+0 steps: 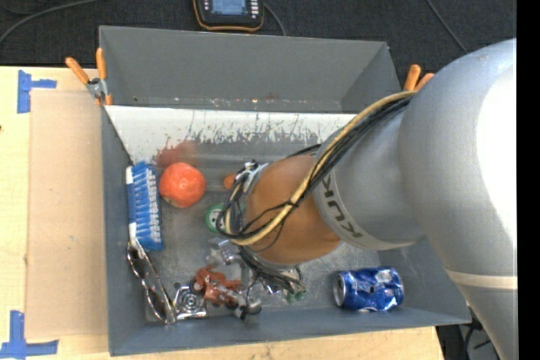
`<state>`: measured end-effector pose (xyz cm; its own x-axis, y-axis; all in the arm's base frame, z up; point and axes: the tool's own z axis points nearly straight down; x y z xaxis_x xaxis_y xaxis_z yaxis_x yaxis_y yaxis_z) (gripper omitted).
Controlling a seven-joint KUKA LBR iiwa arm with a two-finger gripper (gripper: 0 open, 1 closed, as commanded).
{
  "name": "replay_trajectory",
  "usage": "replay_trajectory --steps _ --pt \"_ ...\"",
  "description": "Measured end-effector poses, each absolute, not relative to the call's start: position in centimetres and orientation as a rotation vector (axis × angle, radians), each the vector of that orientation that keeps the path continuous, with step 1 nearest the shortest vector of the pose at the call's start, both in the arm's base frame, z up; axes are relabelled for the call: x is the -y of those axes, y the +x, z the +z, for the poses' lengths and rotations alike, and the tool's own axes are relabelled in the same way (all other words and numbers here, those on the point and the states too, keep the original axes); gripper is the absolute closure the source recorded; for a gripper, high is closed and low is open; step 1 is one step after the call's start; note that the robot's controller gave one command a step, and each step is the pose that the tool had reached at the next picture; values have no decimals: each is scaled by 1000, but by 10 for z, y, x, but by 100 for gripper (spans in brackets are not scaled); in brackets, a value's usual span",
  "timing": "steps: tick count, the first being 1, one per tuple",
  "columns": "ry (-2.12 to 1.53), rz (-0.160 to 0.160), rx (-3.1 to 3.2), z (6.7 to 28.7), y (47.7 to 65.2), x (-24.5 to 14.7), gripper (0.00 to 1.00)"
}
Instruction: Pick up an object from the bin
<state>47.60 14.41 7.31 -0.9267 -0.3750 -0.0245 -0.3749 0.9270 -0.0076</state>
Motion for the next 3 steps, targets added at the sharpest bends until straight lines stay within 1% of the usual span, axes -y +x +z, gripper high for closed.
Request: replay_trajectory --steps 1,3 --pt "-1500 4 -2757 71 472 -196 100" --pt "-1494 5 -2760 71 472 -196 100"
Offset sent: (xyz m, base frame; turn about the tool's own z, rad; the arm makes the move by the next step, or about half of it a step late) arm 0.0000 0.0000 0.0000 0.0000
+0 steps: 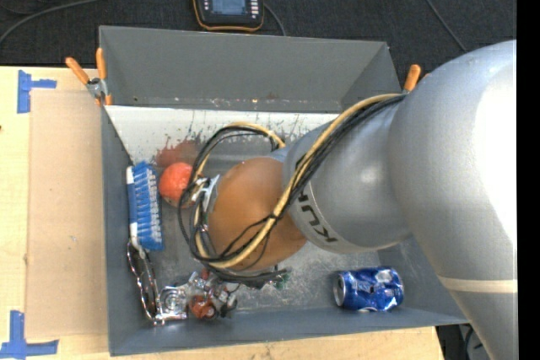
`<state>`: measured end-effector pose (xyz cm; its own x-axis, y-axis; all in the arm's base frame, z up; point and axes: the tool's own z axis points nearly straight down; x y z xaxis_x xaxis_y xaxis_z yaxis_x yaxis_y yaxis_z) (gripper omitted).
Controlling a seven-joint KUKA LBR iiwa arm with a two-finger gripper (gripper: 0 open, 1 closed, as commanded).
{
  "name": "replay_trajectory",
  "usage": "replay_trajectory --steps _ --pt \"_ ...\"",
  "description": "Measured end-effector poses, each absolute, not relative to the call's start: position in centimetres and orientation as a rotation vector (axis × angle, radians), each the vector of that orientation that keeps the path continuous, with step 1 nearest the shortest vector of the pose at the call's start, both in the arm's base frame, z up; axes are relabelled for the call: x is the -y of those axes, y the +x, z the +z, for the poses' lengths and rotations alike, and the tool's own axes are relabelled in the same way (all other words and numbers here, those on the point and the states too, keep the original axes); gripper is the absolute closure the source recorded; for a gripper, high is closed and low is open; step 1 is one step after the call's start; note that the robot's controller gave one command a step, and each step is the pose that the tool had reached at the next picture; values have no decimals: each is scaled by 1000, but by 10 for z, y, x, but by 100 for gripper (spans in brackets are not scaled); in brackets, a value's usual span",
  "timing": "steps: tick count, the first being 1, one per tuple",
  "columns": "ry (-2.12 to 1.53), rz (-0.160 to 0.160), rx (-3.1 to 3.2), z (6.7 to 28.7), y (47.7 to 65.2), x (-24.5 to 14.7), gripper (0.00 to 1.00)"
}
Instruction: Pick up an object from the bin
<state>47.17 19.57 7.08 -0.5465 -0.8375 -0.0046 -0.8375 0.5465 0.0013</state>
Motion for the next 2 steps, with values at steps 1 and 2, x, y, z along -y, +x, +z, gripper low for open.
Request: replay_trajectory --steps 1,2 --pt "-1497 7 -2768 89 469 -195 100" --pt "-1494 7 -2764 109 470 -196 100"
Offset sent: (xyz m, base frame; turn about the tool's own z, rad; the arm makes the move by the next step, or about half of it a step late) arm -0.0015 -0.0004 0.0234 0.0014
